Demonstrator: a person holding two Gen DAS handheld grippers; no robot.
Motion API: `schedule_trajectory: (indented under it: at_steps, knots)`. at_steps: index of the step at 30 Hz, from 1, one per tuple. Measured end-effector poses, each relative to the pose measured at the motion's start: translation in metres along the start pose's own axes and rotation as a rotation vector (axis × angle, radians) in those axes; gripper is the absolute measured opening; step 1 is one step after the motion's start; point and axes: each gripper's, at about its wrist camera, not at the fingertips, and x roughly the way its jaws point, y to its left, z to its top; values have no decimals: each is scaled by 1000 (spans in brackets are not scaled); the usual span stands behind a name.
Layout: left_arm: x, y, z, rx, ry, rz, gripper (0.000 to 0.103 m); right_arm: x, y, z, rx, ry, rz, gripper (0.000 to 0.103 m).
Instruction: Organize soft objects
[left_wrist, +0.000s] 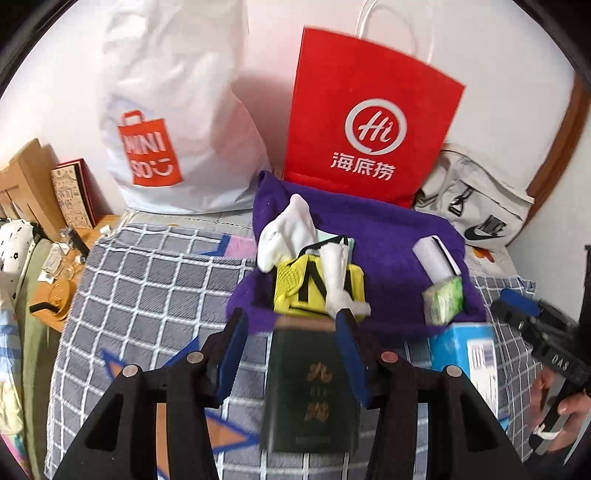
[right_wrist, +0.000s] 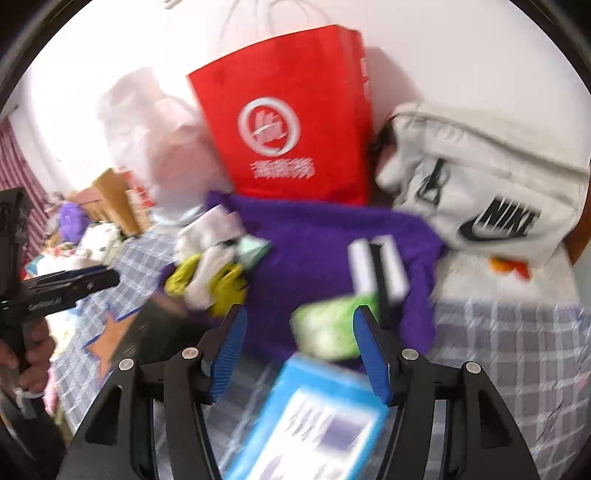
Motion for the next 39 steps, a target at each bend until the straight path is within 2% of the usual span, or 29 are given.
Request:
schedule_trajectory:
  at_steps: [3, 7, 9, 16, 18, 23, 25, 27, 29, 31, 34, 37, 38, 39]
  knots:
    - [-16, 2, -15, -8, -9, -6, 47, -14, 13, -25, 41, 14, 27, 60]
    - [-34, 6, -44, -14, -9, -21, 47, -30, 25, -61, 85, 77, 48, 60]
    - [-37, 8, -59, -29, -4, -30, 47, -38, 31, -79, 83, 76, 57, 60]
    - [-40, 7, -104, -43, 27, -71, 47, -44, 54, -151, 27, 166, 46, 61]
    - [-41, 5, -114, -34, 31, -77, 47, -41, 59, -168, 14, 184, 39, 70]
    - [-41, 5, -137, -29, 35, -96, 47, -25, 61, -198, 24, 228, 20, 71]
    - [-40, 8, -144, -35, 36, -109, 47, -22, 64, -204, 15, 231, 16, 75]
    - [-37, 11, -151, -48, 47, -118, 47, -23, 70, -207, -6, 215, 18, 88]
    - [-34, 14, -156, -53, 57, -117, 47, -19, 78, -209, -19, 221, 19, 93]
    - [-31, 16, -160, -54, 64, -114, 47, -14, 86, -211, -60, 213, -18, 96]
    - [-28, 19, -163, -54, 76, -111, 47, -9, 102, -217, -150, 196, -107, 96]
    - [-26, 26, -165, -70, 80, -102, 47, -11, 101, -220, -150, 164, -122, 89]
    - [-25, 28, -165, -75, 80, -102, 47, -13, 99, -220, -146, 158, -125, 80]
    - [-25, 31, -165, -81, 81, -101, 47, -16, 97, -220, -140, 149, -128, 65]
